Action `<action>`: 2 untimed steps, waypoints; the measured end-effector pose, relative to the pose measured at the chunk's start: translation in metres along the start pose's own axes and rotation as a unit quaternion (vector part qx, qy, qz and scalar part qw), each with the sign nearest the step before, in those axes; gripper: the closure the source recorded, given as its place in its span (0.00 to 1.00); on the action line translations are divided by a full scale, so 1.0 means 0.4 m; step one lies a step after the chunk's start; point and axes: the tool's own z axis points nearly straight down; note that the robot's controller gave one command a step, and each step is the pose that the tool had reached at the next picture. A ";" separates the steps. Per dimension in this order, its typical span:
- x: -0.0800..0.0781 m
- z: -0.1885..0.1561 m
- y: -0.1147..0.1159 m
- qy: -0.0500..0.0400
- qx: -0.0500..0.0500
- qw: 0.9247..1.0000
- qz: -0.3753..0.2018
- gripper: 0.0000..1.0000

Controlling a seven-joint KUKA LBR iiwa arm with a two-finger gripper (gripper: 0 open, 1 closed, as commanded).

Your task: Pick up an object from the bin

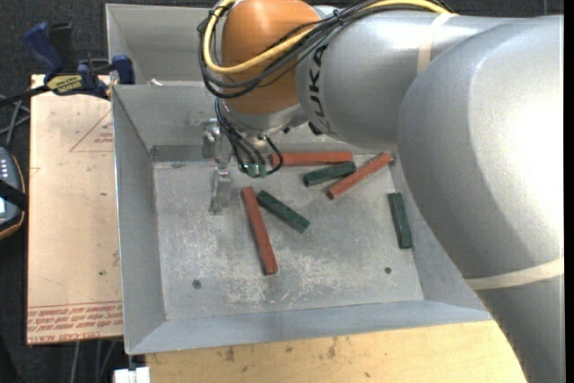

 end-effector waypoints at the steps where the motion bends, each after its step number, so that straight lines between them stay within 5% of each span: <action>1: 0.008 -0.010 -0.093 0.000 0.000 1.000 0.013 0.00; 2: 0.034 0.028 -0.124 -0.001 0.001 1.000 -0.010 0.00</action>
Offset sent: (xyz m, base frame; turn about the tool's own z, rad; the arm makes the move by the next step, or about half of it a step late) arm -0.0175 -0.0482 -0.0160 -0.0332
